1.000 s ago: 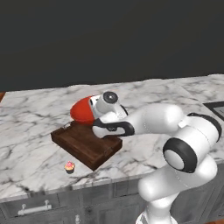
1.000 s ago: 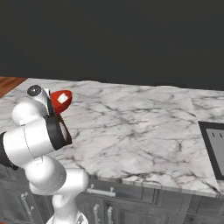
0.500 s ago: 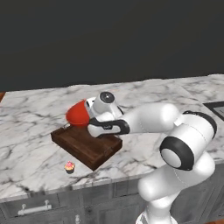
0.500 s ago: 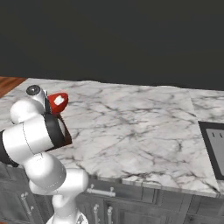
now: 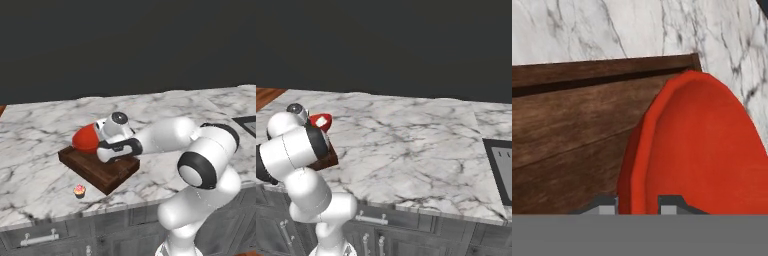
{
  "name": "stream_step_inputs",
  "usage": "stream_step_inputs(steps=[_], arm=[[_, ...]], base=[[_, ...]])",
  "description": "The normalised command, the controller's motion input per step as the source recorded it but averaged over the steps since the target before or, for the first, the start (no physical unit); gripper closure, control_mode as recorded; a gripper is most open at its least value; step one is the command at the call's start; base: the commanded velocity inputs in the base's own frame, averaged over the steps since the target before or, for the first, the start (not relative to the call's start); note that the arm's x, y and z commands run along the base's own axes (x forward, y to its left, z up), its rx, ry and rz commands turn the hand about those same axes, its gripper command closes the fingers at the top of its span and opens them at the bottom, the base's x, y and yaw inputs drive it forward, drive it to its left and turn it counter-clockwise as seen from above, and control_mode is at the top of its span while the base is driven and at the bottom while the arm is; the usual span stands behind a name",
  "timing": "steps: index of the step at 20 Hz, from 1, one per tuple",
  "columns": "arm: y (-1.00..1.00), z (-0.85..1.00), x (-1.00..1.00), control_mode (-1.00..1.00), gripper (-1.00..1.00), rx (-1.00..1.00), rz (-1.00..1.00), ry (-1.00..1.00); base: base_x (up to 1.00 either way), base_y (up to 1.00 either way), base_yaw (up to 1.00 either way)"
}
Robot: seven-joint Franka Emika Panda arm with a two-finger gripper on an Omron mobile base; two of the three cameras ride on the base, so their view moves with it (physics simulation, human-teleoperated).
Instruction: Place the bowl with cake and the cupcake onto the tray.
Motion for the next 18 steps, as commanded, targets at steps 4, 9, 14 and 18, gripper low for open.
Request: stream_step_inputs(steps=[4, 9, 14, 18], arm=[[0.41, -0.25, 0.03, -1.0, 1.0, 0.04, 0.0, 0.05], [0.2, -0.23, 0.09, -1.0, 1.0, 0.09, 0.0, 0.04], [0.05, -0.12, -0.01, -1.0, 1.0, 0.07, 0.0, 0.01], [0.0, 0.13, -0.3, -1.0, 1.0, 0.02, 0.0, 0.0]], base=[[0.0, 0.0, 0.0], [0.0, 0.0, 0.0], [0.0, 0.0, 0.0], [0.0, 0.0, 0.0]])
